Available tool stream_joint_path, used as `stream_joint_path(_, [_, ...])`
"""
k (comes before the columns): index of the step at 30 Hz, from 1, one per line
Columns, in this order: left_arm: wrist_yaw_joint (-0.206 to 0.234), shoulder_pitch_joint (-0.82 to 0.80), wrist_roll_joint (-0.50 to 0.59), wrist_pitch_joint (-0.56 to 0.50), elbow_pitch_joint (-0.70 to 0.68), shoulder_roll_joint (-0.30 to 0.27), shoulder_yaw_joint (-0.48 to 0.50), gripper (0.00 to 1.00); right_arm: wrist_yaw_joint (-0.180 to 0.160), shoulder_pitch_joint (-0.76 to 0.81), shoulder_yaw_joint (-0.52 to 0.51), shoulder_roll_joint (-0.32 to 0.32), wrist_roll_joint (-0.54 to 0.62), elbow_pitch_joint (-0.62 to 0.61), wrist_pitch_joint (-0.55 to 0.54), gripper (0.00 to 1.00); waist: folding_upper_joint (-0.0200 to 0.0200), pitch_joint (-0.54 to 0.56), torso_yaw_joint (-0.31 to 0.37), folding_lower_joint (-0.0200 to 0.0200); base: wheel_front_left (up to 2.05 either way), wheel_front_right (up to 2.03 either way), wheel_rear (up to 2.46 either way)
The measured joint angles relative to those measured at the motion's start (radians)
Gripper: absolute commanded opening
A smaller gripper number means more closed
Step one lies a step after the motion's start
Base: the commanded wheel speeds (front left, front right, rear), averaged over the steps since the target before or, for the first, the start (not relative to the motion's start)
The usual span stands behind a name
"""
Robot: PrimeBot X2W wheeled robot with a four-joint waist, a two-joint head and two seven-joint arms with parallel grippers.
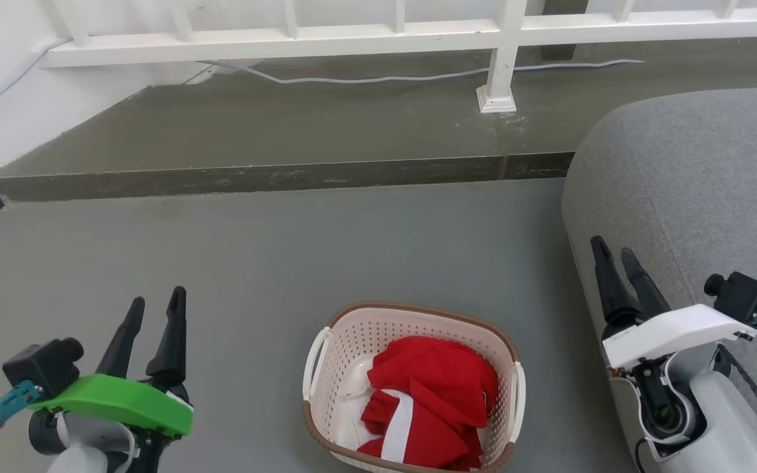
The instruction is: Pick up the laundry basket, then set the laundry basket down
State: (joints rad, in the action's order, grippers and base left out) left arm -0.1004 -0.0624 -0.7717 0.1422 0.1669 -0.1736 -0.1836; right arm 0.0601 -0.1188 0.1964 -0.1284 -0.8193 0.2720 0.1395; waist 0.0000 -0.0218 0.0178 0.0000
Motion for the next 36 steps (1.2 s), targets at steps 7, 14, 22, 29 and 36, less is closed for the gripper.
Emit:
stream_joint_path(7, [0.005,0.0,0.093,0.021,-0.011,0.002,-0.014,1.0,-0.02,-0.011,0.015,0.002,0.11,0.0,0.025,1.0,0.0,-0.005,0.003,0.0,0.0,0.0,0.0])
stream_joint_path(14, [0.005,0.0,0.192,0.046,-0.018,0.006,-0.02,1.0,-0.044,-0.02,0.035,0.01,0.207,-0.001,0.047,1.0,0.0,-0.008,0.005,0.0,0.0,0.0,0.0])
stream_joint_path(22, [0.005,-0.001,0.302,0.075,-0.025,0.017,-0.033,1.0,-0.046,-0.027,0.059,0.016,0.313,0.0,0.076,1.0,0.0,-0.009,0.006,0.0,0.0,0.0,0.0])
stream_joint_path(29, [0.004,-0.001,0.389,0.098,-0.037,0.022,-0.041,1.0,-0.053,-0.039,0.078,0.018,0.408,0.005,0.099,1.0,0.0,-0.005,0.007,0.0,0.0,0.0,0.0])
stream_joint_path(36, [0.002,-0.001,0.435,0.109,-0.04,0.029,-0.04,1.0,-0.053,-0.04,0.084,0.02,0.452,0.017,0.112,1.0,0.0,-0.002,0.01,0.0,0.0,0.0,0.0])
